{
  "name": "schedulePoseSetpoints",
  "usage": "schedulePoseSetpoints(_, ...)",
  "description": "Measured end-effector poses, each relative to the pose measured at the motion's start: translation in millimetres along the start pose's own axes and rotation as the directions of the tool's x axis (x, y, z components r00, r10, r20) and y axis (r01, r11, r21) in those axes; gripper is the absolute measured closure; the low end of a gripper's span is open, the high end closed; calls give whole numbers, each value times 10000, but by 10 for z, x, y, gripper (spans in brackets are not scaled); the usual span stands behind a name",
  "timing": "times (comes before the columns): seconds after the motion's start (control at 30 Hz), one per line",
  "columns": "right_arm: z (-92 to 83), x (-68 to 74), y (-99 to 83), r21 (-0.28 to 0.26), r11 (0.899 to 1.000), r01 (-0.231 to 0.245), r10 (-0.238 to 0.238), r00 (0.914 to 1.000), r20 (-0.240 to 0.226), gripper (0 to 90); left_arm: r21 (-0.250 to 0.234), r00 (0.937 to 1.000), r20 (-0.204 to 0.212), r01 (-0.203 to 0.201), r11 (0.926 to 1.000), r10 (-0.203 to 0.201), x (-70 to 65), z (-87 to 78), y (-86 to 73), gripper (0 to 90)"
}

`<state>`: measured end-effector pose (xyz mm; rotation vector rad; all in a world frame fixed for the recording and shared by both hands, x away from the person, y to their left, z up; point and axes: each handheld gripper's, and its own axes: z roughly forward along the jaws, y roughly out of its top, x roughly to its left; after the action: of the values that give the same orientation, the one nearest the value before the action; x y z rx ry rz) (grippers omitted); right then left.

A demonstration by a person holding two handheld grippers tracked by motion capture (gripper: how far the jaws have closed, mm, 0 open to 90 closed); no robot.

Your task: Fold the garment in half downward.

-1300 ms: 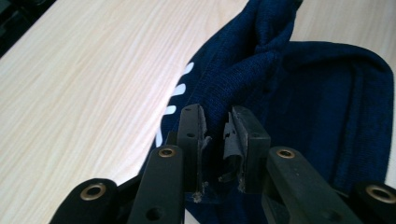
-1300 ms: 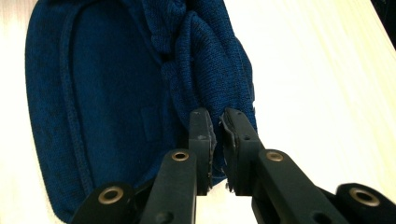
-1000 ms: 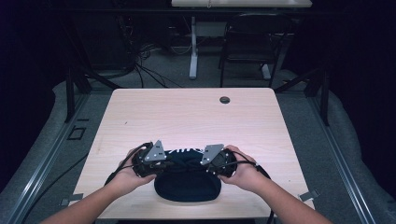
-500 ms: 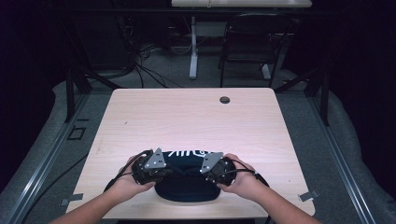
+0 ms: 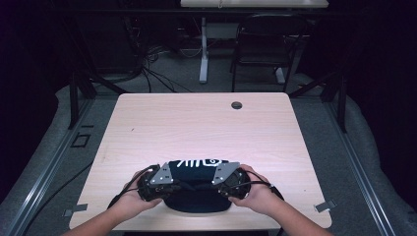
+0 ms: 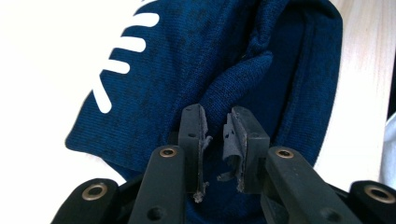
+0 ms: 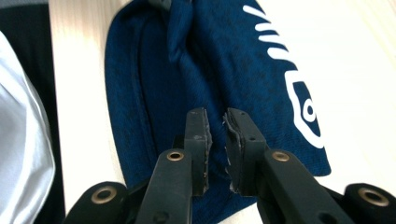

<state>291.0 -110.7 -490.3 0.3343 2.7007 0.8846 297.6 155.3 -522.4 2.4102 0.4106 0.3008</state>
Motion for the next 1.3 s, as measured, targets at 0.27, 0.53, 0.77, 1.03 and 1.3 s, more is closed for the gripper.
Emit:
schedulePoseSetpoints(0.27,25,-29,0,-236,9993,-301,308,9992,268,777,30,9998,208,24,10000,-25,-75,-16,-46,767)
schedulePoseSetpoints(0.53,8,-76,-17,-455,9972,-586,615,9960,642,760,-254,9996,-17,298,9992,-299,-22,-176,-36,762)
schedulePoseSetpoints(0.77,-61,-122,-48,-701,9940,-844,900,9926,820,748,-656,9987,-174,457,9968,-469,31,-281,-1,736)
schedulePoseSetpoints(1.03,-96,-144,-78,-775,9923,-963,1031,9906,896,740,-865,9972,-237,681,9939,-704,41,-382,-15,686)
schedulePoseSetpoints(1.3,47,-98,-130,-220,9962,-846,862,9922,895,739,-739,9906,-435,1261,9893,-1296,117,-183,-58,598)
